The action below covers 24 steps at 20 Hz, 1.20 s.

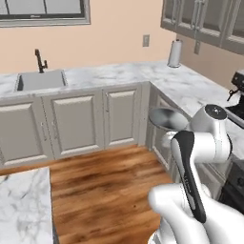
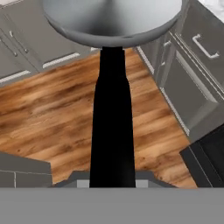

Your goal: Move the pot and pan from the stove into the sink.

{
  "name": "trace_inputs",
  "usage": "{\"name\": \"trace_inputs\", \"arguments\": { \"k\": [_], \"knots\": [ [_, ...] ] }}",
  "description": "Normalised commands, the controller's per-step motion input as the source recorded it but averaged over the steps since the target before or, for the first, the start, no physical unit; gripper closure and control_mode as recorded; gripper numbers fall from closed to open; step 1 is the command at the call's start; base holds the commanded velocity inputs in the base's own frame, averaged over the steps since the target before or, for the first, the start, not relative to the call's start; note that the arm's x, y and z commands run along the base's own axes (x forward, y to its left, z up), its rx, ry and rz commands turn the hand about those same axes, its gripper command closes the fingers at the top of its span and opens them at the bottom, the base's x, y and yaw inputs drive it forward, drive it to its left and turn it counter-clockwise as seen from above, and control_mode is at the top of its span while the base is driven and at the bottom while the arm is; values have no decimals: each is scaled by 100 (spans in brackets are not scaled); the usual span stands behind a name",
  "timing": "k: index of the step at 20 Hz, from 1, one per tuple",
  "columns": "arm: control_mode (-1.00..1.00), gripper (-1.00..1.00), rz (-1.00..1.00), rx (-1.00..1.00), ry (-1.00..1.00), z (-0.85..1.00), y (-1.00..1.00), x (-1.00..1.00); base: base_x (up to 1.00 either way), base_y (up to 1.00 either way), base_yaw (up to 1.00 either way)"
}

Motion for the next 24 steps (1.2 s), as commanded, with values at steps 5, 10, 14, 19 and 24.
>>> {"name": "trace_inputs", "arguments": {
  "k": [5,10,14,19,24],
  "knots": [
    [100,100,0,0,0,0,0,0,-2,-4,32],
    [100,100,0,0,0,0,0,0,42,0,1],
    [100,100,0,0,0,0,0,0,95,0,2],
    [100,100,0,0,0,0,0,0,100,2,1],
    [100,100,0,0,0,0,0,0,100,4,0]
  ]
}}
